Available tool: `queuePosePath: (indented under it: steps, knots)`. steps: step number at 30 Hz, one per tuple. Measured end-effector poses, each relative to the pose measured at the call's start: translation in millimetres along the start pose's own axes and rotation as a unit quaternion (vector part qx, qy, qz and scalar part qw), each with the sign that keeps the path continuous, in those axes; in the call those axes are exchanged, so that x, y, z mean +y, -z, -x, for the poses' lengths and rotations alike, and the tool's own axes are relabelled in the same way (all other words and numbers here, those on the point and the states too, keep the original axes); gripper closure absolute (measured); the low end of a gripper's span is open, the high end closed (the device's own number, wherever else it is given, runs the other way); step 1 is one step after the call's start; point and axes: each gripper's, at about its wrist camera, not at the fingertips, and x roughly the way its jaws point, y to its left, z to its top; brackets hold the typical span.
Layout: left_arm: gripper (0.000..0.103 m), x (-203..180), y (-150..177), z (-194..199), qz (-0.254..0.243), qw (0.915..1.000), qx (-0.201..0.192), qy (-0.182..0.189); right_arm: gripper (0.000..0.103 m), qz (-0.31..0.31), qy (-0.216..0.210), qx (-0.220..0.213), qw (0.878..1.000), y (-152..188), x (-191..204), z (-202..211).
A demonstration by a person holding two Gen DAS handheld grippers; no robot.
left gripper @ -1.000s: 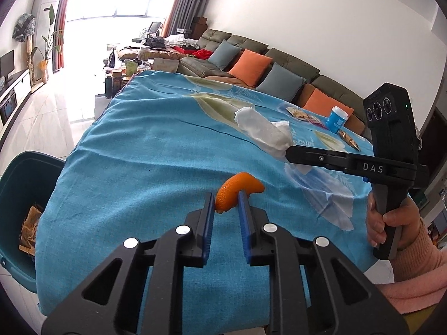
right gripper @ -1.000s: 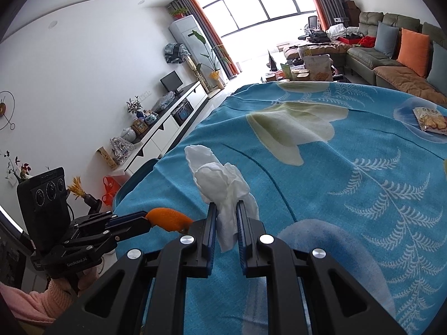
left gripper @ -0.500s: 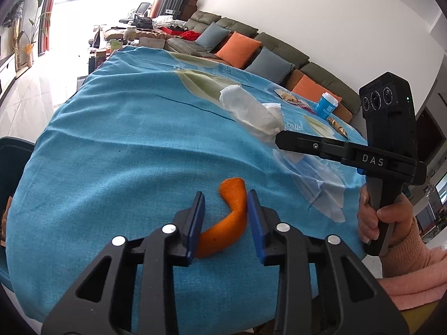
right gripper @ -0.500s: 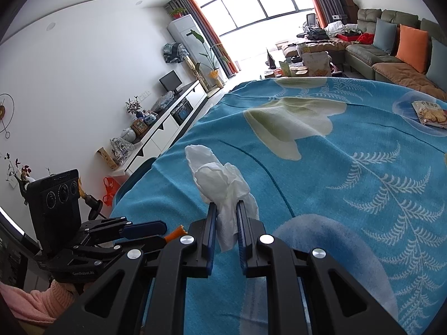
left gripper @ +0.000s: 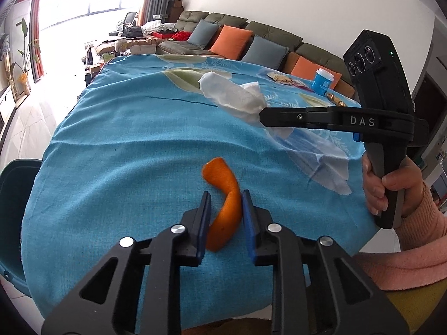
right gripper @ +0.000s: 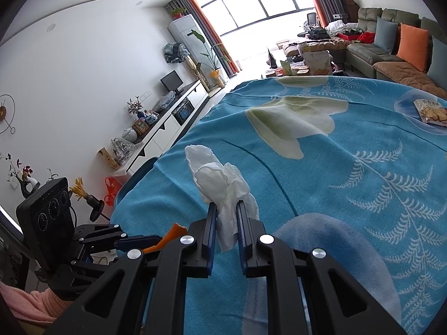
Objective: Collect trash
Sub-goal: 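Lift the orange peel and tissue and carry them toward the teal bin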
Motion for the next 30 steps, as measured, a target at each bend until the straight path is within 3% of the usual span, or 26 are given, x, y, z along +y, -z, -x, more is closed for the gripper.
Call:
queuePosePath:
  steps: [10,30]
  knots:
    - [0.087,3,0,20,0.020,0.9991,-0.025,-0.027,0.090,0.025,-0.023,-0.002,0.999,-8,22,-4]
    - [0.087,59,6,77,0.083,0.9893,-0.076,-0.093,0.090,0.094,-0.077,0.035,0.992,-22,90,-55]
